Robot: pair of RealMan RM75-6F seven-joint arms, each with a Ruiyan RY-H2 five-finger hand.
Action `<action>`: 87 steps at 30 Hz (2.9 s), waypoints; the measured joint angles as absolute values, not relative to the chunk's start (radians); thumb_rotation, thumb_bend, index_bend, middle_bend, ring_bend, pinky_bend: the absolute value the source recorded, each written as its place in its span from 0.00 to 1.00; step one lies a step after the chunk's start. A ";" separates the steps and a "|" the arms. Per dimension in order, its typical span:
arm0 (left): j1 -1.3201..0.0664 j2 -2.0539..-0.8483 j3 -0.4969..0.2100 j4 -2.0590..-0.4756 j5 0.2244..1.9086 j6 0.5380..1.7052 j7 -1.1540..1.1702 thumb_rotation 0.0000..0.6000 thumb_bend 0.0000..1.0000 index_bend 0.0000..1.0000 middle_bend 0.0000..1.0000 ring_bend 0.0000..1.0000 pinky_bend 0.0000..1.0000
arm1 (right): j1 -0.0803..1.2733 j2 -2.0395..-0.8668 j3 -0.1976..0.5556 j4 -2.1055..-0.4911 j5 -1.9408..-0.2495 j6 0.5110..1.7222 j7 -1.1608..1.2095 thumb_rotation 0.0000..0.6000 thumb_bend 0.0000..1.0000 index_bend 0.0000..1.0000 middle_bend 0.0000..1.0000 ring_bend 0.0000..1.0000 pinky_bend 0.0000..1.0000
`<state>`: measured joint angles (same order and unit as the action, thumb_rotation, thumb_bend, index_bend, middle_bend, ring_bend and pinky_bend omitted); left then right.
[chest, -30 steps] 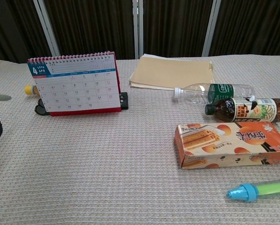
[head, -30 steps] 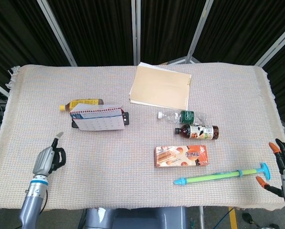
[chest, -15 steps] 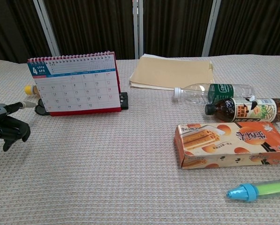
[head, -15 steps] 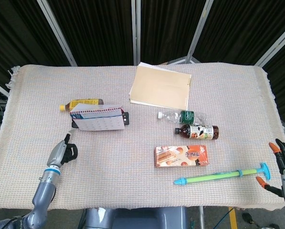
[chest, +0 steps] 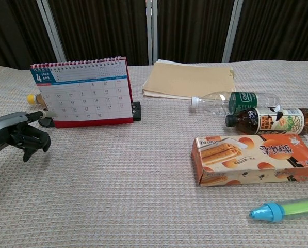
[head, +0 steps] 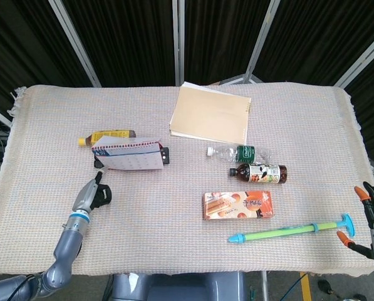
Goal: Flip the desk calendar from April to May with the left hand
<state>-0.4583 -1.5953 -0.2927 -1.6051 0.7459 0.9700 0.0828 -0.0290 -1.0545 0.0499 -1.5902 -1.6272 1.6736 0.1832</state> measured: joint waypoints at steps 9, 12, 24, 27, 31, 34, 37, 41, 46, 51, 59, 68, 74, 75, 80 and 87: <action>-0.506 -1.614 -0.314 -1.612 0.711 0.975 0.102 1.00 0.76 0.00 0.66 0.74 0.69 | -0.027 -1.057 0.052 -1.586 -1.621 1.670 0.187 1.00 0.07 0.00 0.00 0.00 0.00; -0.516 -1.617 -0.321 -1.609 0.702 0.976 0.099 1.00 0.76 0.00 0.66 0.74 0.69 | -0.027 -1.058 0.053 -1.584 -1.622 1.672 0.188 1.00 0.07 0.00 0.00 0.00 0.00; -0.543 -1.619 -0.322 -1.614 0.698 0.945 0.066 1.00 0.76 0.00 0.66 0.74 0.69 | -0.028 -1.061 0.050 -1.585 -1.623 1.673 0.178 1.00 0.07 0.00 0.00 0.00 0.00; -0.549 -1.618 -0.324 -1.625 0.710 0.943 0.060 1.00 0.76 0.00 0.66 0.74 0.69 | -0.028 -1.062 0.051 -1.586 -1.623 1.673 0.178 1.00 0.07 0.00 0.00 0.00 0.00; -0.558 -1.615 -0.323 -1.653 0.729 0.957 0.066 1.00 0.76 0.00 0.66 0.74 0.69 | -0.029 -1.061 0.051 -1.587 -1.624 1.675 0.179 1.00 0.07 0.00 0.00 0.00 0.00; -0.567 -1.612 -0.325 -1.681 0.747 0.975 0.078 1.00 0.76 0.00 0.66 0.74 0.69 | -0.029 -1.060 0.051 -1.587 -1.624 1.677 0.181 1.00 0.07 0.00 0.00 0.00 0.00; -0.572 -1.604 -0.325 -1.732 0.782 1.004 0.095 1.00 0.76 0.00 0.66 0.74 0.69 | -0.031 -1.058 0.052 -1.587 -1.625 1.681 0.186 1.00 0.07 0.00 0.00 0.00 0.00; -0.574 -1.589 -0.323 -1.795 0.856 1.071 0.128 1.00 0.76 0.00 0.65 0.74 0.65 | -0.032 -1.057 0.051 -1.588 -1.627 1.684 0.189 1.00 0.07 0.00 0.00 0.00 0.00; -0.573 -1.573 -0.318 -1.840 0.970 1.176 0.182 1.00 0.76 0.00 0.55 0.65 0.59 | -0.033 -1.056 0.051 -1.588 -1.628 1.685 0.189 1.00 0.07 0.00 0.00 0.00 0.00; -0.574 -1.571 -0.322 -1.833 1.074 1.277 0.244 1.00 0.75 0.00 0.36 0.48 0.54 | -0.032 -1.056 0.050 -1.589 -1.630 1.684 0.191 1.00 0.07 0.00 0.00 0.00 0.00; -0.580 -1.576 -0.342 -1.788 1.113 1.341 0.286 1.00 0.69 0.00 0.01 0.07 0.15 | -0.029 -1.058 0.051 -1.586 -1.624 1.676 0.192 1.00 0.07 0.00 0.00 0.00 0.00; -0.617 -1.542 -0.365 -1.729 0.966 1.289 0.459 1.00 0.27 0.00 0.00 0.00 0.00 | -0.027 -1.059 0.053 -1.584 -1.619 1.672 0.194 1.00 0.07 0.00 0.00 0.00 0.00; -0.644 -1.503 -0.379 -1.711 0.818 1.212 0.508 1.00 0.18 0.00 0.00 0.00 0.00 | -0.026 -1.062 0.053 -1.581 -1.625 1.676 0.196 1.00 0.07 0.01 0.00 0.00 0.00; -0.649 -1.495 -0.382 -1.708 0.783 1.194 0.513 1.00 0.18 0.00 0.00 0.00 0.01 | -0.026 -1.063 0.053 -1.580 -1.625 1.677 0.196 1.00 0.07 0.01 0.00 0.00 0.00; -0.673 -1.468 -0.385 -1.694 0.676 1.129 0.523 1.00 0.15 0.00 0.00 0.01 0.08 | -0.026 -1.066 0.053 -1.577 -1.630 1.681 0.199 1.00 0.07 0.01 0.00 0.00 0.00; -0.693 -1.452 -0.380 -1.678 0.657 1.120 0.497 1.00 0.15 0.00 0.03 0.17 0.20 | -0.028 -1.069 0.053 -1.575 -1.636 1.691 0.204 1.00 0.07 0.01 0.00 0.00 0.00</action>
<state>-0.6929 -1.4519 -0.3798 -1.6783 0.6569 1.1197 0.4967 -0.0280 -1.0688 0.0529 -1.5748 -1.6362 1.6909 0.2039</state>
